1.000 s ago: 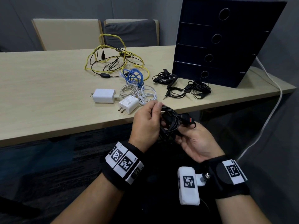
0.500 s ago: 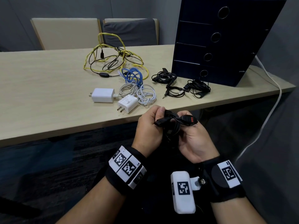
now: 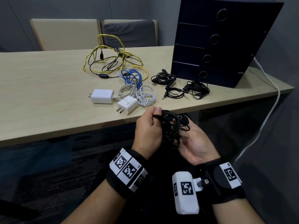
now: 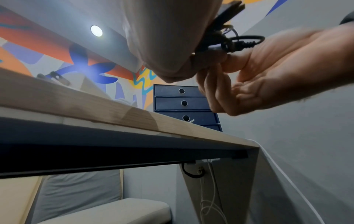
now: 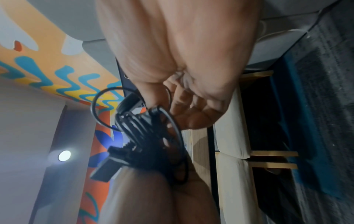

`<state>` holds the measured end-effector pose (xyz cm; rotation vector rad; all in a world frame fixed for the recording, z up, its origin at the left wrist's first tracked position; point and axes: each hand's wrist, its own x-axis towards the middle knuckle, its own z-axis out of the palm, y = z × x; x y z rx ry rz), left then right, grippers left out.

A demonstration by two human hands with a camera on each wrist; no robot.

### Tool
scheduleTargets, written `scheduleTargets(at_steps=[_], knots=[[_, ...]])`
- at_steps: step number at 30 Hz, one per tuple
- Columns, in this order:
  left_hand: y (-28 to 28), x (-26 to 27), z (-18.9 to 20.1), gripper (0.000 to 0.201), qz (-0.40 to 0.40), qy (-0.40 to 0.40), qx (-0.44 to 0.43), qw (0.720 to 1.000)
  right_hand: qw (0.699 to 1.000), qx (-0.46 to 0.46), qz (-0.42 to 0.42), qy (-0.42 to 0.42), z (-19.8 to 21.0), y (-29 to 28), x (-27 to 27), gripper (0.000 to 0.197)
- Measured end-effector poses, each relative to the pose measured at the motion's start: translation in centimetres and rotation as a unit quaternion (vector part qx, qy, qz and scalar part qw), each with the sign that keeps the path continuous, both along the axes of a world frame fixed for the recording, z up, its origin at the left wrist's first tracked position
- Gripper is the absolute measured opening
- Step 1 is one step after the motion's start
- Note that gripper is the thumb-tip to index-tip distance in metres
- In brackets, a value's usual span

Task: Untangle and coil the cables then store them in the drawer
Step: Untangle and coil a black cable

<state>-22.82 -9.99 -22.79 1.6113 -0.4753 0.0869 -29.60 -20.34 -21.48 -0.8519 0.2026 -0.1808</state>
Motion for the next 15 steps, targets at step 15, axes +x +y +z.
scheduleTargets(at_steps=[15], knots=[[2.4, -0.8, -0.4, 0.038, 0.045, -0.019, -0.015, 0.999, 0.984, -0.166, -0.068, 0.019, -1.8, 2.0, -0.8, 0.035]])
